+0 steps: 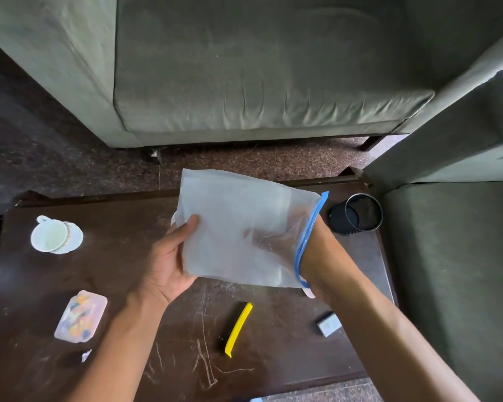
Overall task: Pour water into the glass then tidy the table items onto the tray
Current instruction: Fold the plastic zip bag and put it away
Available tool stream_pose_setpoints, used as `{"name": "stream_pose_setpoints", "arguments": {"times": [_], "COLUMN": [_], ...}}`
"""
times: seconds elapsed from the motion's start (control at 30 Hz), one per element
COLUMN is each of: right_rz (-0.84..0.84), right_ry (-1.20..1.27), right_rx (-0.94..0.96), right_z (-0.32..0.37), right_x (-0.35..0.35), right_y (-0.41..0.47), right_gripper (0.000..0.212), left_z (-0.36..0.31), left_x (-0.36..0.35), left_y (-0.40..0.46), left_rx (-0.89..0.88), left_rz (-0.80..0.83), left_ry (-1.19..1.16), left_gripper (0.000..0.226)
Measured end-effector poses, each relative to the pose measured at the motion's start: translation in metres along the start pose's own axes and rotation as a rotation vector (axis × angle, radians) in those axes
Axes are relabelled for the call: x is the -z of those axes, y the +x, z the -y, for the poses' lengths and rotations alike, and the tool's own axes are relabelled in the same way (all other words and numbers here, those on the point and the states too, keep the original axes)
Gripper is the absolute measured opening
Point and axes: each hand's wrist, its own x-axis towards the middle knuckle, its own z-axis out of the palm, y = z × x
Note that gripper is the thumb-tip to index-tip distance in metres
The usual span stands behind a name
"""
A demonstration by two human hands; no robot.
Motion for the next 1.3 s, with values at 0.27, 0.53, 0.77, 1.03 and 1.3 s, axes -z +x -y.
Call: {"name": "stream_pose_setpoints", "arguments": {"times": [0.27,0.53,0.77,1.03,1.3], "right_rz": [-0.151,-0.298,-0.416,-0.712,-0.757], "right_ry": [0.097,0.158,0.345,0.298,0.257], "right_rx": [0.104,0.239,0.253,0.151,-0.024], "right_z": [-0.005,-0.013,-0.042,-0.074,-0.094], "right_x": [0.031,0.09,0.144,0.18,0.214], "right_y": [-0.006,-0.032,-0.047,-0.044,-0.009], "right_gripper": [0.018,0.025,0.029,0.039,0.048], "left_z": [0.01,0.017,0.02,0.042,0.06], "left_x": [-0.007,-0.007,-0.011,-0.04,-0.064], "left_y": [0.014,0.027,0.031,0.045,0.06], "left_rx": [0.007,0.009,-0.023,0.04,-0.004], "left_rz": [0.041,0.001,-0.011,0.042,0.041], "left_ry": [0.039,-0.005,-0.067,-0.084,0.038], "left_gripper": [0.036,0.046,0.05,0.036,0.041]}}
